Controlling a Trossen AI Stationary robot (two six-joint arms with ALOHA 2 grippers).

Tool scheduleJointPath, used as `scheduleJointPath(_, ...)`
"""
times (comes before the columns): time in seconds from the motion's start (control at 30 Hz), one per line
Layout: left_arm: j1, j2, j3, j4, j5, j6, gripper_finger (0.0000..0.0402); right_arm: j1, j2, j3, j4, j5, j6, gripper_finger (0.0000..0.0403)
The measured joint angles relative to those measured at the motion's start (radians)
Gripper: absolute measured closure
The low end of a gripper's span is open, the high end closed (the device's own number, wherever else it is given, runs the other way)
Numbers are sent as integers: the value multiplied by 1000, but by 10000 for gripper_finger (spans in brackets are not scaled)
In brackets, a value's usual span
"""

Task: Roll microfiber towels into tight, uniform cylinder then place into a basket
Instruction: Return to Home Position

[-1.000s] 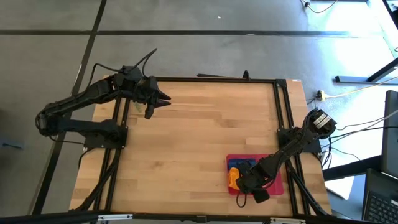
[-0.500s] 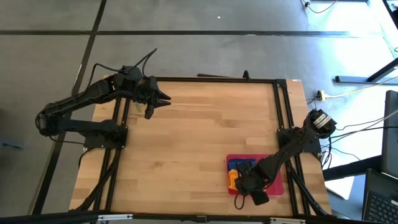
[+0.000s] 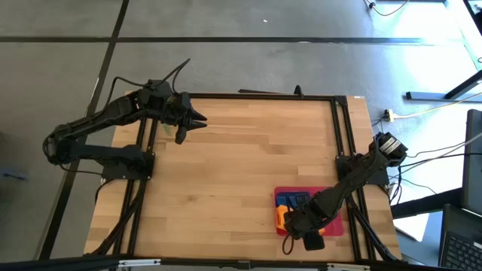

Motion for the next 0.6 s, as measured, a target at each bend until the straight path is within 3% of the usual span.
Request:
scheduleJointPath(0.2,0,0,0,0,0,0,298,0,0,109,-180,68,136,179)
scheduleJointPath(0.43,0,0,0,-4,0,0,298,-25,-39,262,-393,263,303,179)
scheduleJointPath(0.6,0,0,0,-5,0,4,298,-69,-143,290,-431,428,414,179)
